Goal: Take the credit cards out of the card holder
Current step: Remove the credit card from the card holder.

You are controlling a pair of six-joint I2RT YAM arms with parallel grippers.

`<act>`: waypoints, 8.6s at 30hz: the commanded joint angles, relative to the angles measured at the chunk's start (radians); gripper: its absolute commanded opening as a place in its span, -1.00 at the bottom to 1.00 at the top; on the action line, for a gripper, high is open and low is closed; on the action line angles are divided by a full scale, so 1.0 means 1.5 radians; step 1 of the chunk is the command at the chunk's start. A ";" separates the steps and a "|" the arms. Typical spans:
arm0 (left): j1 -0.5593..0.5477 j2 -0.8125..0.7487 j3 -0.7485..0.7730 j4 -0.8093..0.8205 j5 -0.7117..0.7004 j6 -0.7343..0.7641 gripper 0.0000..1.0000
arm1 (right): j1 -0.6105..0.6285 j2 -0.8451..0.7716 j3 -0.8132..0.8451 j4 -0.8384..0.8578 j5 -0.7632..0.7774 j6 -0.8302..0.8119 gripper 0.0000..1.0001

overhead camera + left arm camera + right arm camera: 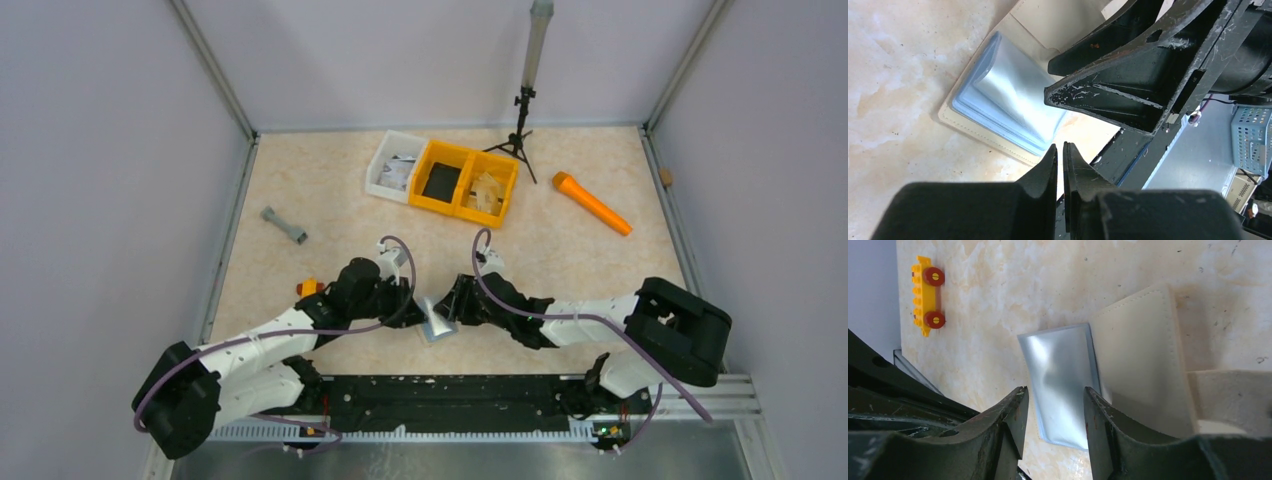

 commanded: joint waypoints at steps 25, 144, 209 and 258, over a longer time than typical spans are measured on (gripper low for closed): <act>0.055 -0.038 0.028 -0.236 -0.181 -0.054 -0.60 | 0.077 0.113 0.304 -0.432 0.059 -0.259 0.63; 0.060 0.211 -0.103 0.405 0.160 -0.219 -0.96 | -0.079 -0.010 -0.050 0.012 -0.217 -0.101 0.27; 0.059 0.135 -0.033 0.195 0.129 -0.138 -1.00 | 0.026 -0.067 0.103 -0.237 -0.036 -0.199 0.88; 0.062 0.119 0.007 0.080 0.096 -0.104 -1.00 | 0.054 -0.174 0.217 -0.724 0.297 -0.164 0.83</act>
